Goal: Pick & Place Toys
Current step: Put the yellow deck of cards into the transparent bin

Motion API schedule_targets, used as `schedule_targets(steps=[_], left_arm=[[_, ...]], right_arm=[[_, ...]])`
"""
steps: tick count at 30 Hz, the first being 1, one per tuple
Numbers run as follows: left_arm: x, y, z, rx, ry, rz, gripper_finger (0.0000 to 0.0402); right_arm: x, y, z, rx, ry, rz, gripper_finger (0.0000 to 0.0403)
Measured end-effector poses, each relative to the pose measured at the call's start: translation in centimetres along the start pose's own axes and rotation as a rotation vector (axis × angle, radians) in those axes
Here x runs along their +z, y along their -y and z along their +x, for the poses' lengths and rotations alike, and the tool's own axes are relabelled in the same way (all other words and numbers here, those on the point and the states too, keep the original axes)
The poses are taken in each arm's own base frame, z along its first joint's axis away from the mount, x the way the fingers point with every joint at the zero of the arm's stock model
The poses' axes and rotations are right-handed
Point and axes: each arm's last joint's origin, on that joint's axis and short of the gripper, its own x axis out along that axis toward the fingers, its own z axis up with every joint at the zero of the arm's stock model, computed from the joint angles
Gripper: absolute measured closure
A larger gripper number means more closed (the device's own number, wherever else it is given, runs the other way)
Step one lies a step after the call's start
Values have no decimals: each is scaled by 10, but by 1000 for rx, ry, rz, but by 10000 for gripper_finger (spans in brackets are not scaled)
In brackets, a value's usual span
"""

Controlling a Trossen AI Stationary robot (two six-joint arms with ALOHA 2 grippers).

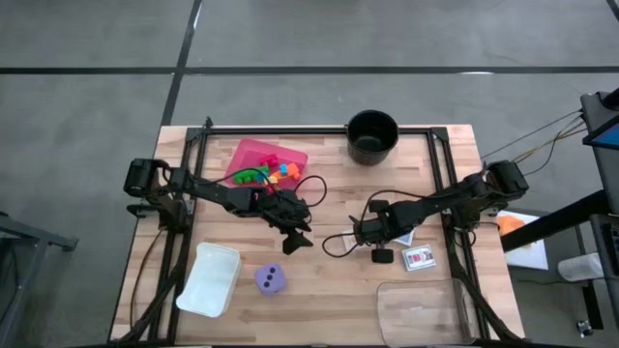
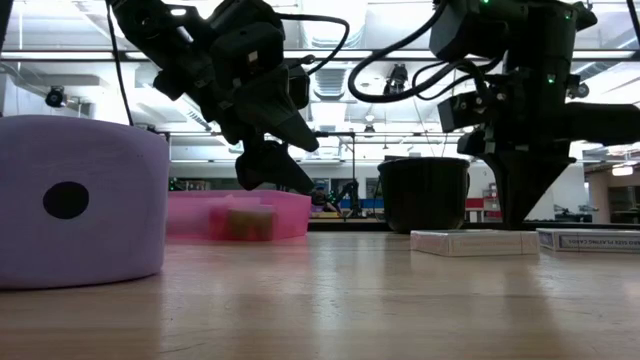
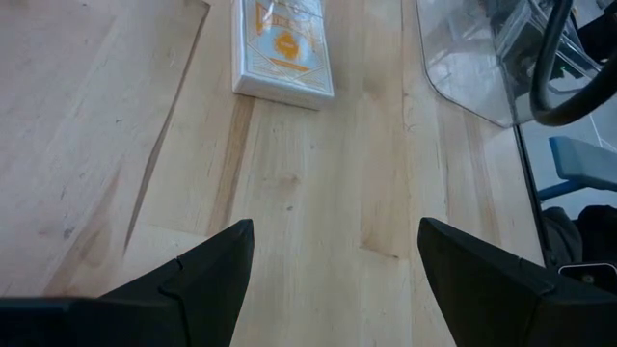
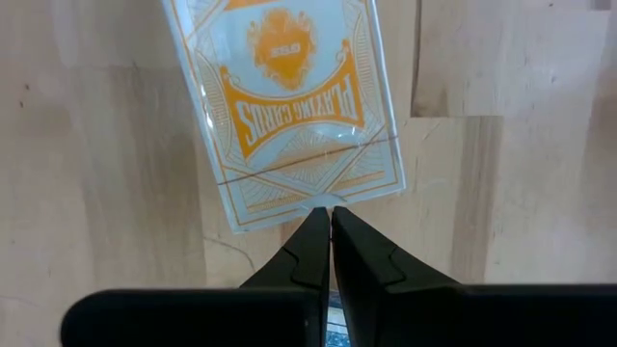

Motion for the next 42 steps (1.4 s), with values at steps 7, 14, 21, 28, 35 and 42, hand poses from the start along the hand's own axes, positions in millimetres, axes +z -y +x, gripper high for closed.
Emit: schedule_targets(steps=[7, 14, 21, 28, 35, 42], left_arm=[[0, 0, 0, 0, 0, 0, 107], [0, 0, 0, 0, -1, 0, 107], [0, 0, 0, 1, -1, -1, 107], [6, 4, 0, -25, 65, -5, 107], [15, 12, 13, -115, 223, -34, 107], [3, -4, 46, -144, 252, -150, 107]], right_arm=[[1, -1, 7, -1, -15, -2, 385], [1, -3, 13, 2, -39, -6, 385], [-3, -3, 23, 0, -73, -10, 385], [-3, -4, 25, 19, -60, -8, 385], [-2, -5, 26, 25, -41, -15, 385], [-3, -5, 27, 24, -31, -22, 385]])
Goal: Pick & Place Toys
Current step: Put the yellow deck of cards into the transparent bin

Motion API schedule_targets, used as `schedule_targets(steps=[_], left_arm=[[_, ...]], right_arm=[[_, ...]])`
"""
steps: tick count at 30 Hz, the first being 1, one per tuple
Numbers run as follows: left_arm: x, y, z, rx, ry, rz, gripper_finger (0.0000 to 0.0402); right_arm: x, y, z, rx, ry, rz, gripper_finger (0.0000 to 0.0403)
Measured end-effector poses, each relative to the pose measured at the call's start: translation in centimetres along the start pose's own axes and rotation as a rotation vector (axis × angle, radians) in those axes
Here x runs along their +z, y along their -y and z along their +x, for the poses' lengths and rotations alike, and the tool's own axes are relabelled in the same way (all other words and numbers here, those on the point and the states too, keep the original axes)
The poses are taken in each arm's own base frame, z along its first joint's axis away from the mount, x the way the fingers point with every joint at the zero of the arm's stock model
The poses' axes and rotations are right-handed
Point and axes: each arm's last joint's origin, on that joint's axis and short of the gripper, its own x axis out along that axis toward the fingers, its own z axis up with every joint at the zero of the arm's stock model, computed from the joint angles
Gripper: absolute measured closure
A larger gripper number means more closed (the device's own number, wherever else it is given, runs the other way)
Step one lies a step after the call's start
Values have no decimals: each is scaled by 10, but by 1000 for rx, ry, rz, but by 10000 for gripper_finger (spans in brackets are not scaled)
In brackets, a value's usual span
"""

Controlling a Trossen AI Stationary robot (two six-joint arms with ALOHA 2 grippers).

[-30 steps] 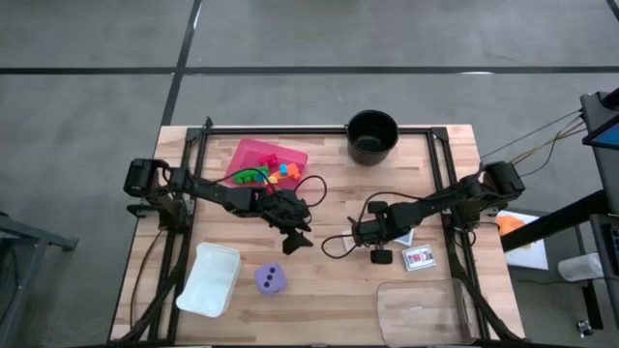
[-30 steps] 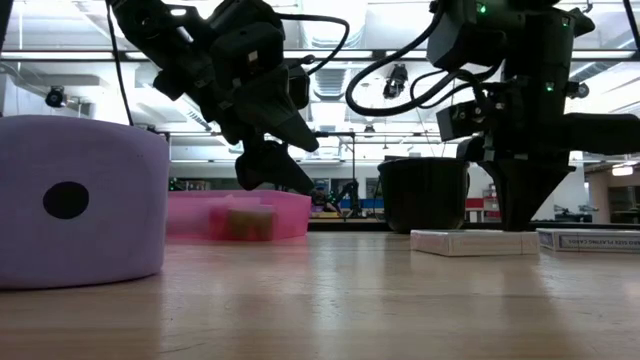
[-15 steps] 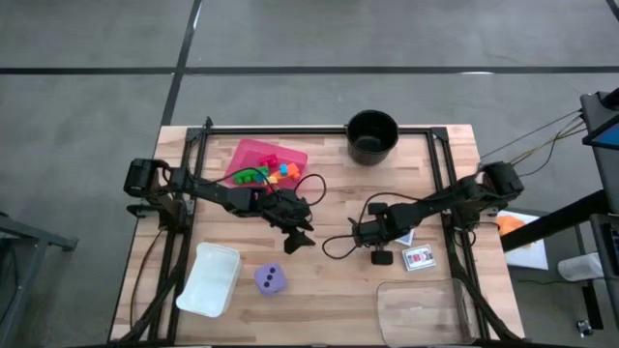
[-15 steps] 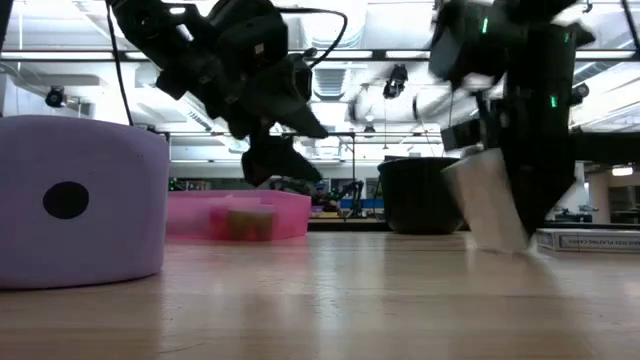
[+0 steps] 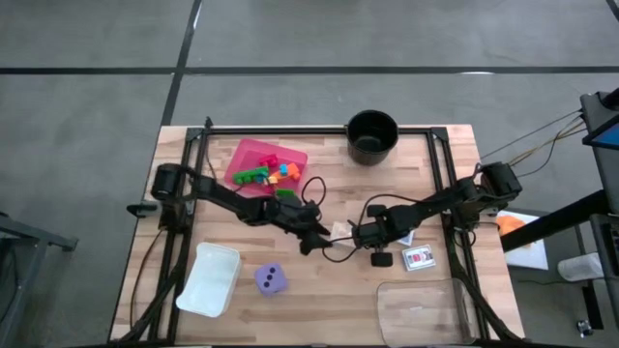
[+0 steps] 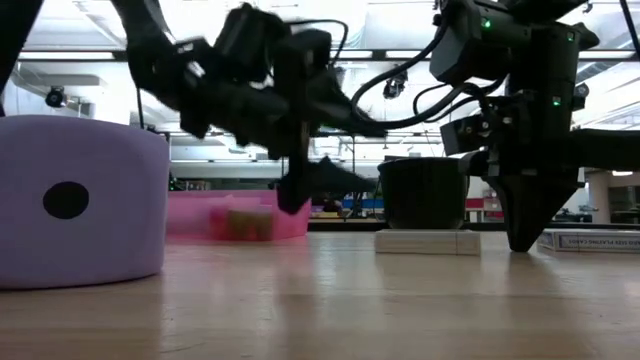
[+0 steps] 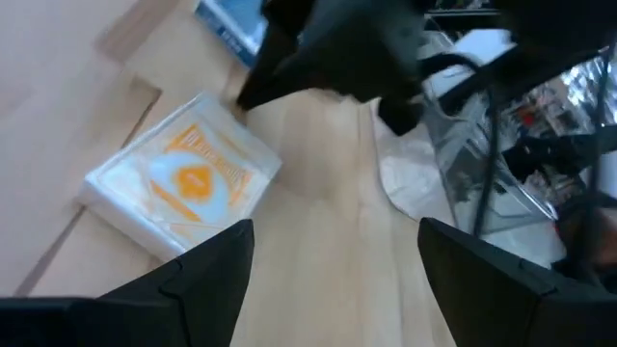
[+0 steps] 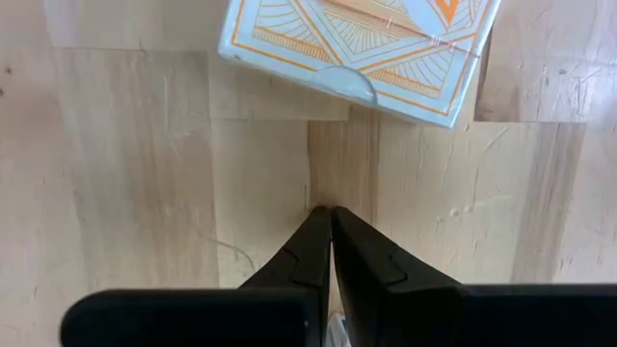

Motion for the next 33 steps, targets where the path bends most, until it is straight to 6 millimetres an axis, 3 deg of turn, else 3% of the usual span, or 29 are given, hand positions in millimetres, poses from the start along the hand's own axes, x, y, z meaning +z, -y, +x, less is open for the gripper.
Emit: schedule_targets(steps=[6, 18, 33], left_arm=[[-8, -17, 8, 31, -17, -89, 107], [-7, -31, 5, 143, -28, -200, 107], [-7, -35, 7, 190, -5, -225, 107]], right_arm=[[-1, -3, -3, -11, 35, -19, 385], [9, -13, -28, -38, 272, -50, 385], [14, -18, -7, -35, 230, -62, 385]])
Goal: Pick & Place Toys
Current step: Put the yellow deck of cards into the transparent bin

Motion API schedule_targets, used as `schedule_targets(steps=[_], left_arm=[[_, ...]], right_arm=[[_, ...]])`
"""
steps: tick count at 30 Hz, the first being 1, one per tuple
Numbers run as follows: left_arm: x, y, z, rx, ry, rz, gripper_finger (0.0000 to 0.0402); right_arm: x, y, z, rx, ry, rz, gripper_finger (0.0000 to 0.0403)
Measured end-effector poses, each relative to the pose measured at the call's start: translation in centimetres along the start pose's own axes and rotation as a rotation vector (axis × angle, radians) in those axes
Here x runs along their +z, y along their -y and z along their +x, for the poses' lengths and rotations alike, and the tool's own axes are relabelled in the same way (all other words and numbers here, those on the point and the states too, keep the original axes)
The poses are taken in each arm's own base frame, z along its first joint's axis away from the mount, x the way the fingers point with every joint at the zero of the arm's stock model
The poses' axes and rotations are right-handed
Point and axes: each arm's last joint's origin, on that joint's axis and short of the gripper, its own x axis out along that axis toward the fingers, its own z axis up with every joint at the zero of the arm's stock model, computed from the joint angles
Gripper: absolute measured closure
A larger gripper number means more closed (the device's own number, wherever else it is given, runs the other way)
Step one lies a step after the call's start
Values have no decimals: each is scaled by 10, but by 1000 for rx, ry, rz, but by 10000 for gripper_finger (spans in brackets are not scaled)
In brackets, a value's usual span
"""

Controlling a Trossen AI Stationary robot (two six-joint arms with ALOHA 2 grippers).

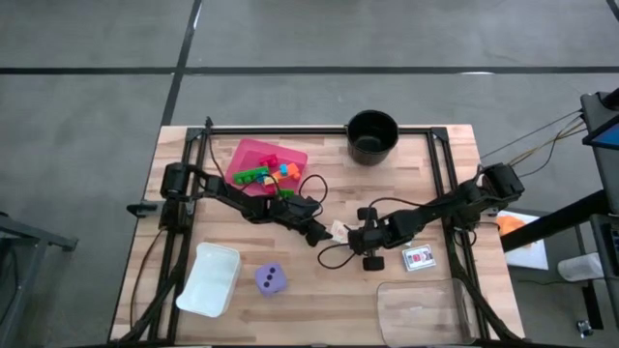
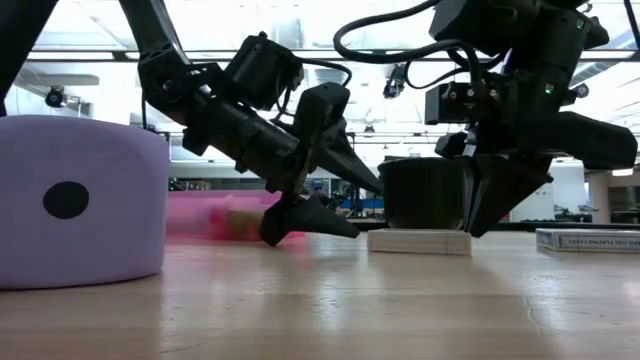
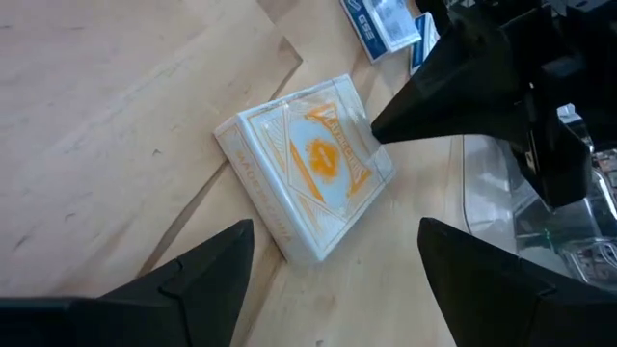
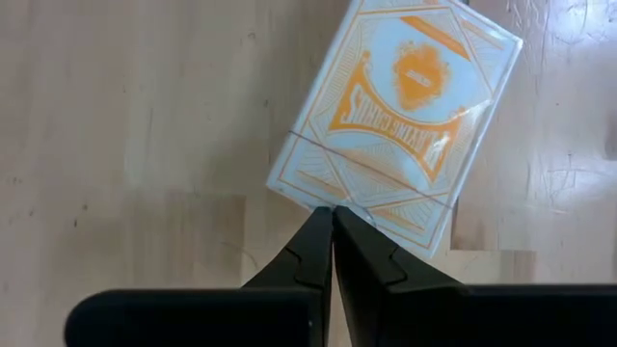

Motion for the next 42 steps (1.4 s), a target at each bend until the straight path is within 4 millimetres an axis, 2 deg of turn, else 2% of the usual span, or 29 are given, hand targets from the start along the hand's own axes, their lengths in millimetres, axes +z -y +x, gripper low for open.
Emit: schedule_targets(steps=[23, 36, 42], left_arm=[[4, -1, 3, 102, 31, -12, 107], [14, 7, 29, 135, -8, 15, 107], [13, 7, 29, 152, -47, 49, 107]], right_arm=[[-2, -2, 5, 42, -29, -11, 385], [-7, -3, 8, 81, -47, -17, 385], [-8, -4, 4, 40, -31, -29, 385]])
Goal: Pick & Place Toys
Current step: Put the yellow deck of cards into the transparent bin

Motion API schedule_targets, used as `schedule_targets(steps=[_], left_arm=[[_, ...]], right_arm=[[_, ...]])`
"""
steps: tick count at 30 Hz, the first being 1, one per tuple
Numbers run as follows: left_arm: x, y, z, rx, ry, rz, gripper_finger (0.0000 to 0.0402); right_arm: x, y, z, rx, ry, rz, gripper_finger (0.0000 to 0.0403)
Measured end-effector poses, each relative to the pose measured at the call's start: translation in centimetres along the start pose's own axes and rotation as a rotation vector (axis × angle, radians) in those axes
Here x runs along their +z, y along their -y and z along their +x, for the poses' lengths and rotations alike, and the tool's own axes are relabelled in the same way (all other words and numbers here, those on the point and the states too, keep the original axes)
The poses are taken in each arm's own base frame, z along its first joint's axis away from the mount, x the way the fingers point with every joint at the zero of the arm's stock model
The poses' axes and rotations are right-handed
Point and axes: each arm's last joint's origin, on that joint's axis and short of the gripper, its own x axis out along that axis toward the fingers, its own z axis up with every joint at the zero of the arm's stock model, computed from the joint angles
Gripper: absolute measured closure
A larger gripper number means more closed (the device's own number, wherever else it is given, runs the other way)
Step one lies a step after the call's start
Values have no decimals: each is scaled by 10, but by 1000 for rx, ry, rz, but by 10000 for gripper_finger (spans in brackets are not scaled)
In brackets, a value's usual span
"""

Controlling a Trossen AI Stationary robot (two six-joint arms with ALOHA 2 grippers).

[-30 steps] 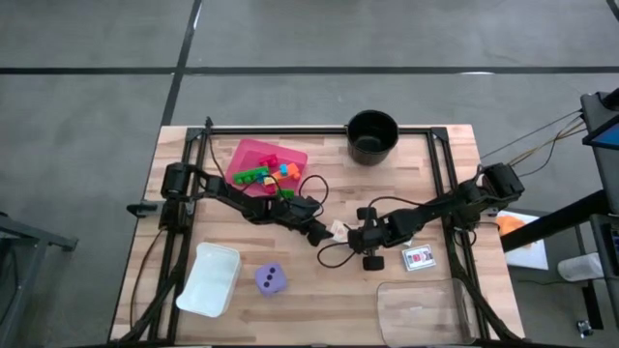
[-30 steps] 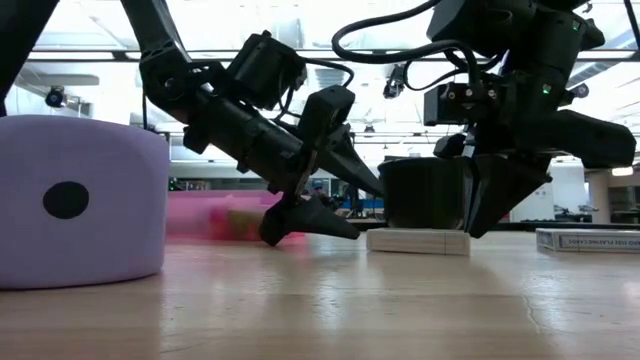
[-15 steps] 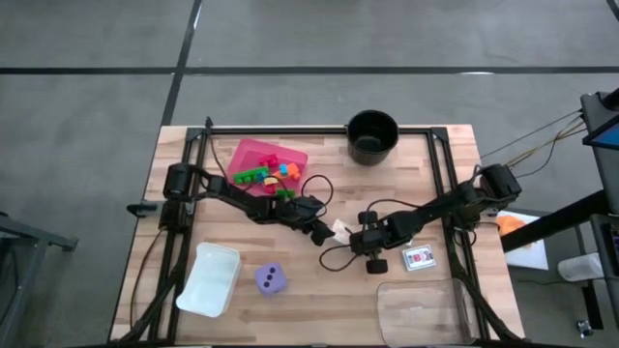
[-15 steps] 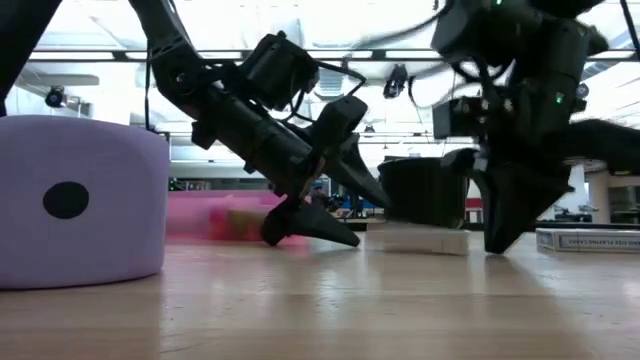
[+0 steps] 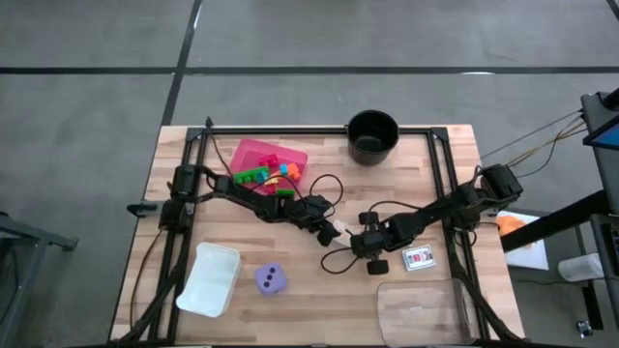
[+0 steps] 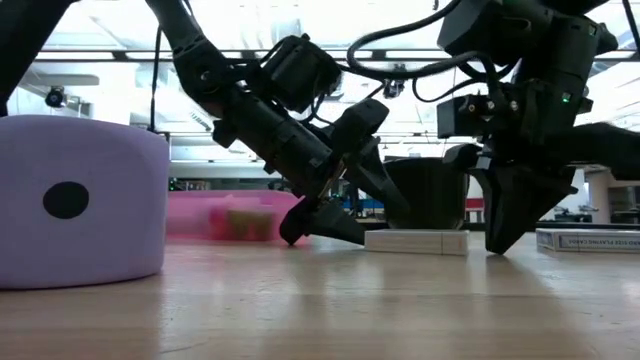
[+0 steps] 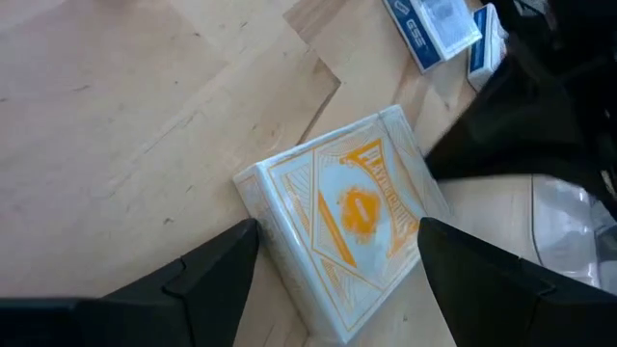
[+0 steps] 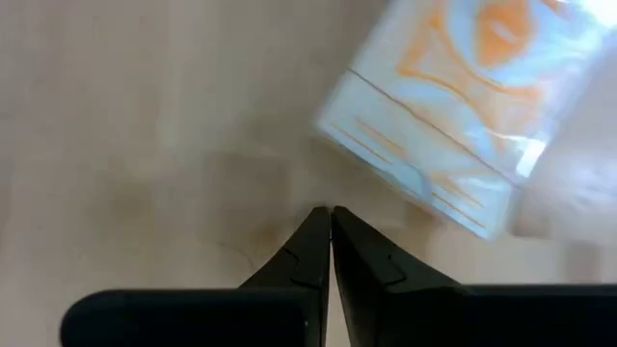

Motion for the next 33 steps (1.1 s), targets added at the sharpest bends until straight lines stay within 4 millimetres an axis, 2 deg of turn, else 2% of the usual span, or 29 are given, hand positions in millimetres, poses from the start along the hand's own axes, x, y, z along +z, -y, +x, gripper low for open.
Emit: schedule_targets(steps=[11, 23, 33], left_arm=[[-1, 0, 0, -2, 3, 9, 107], [0, 0, 0, -10, 9, 1, 107], [-4, 2, 0, -4, -2, 0, 107]], right_arm=[[6, -2, -13, -85, 108, 10, 385], [6, -5, 6, -56, 82, -1, 385], [0, -5, 9, -42, 72, 11, 385]])
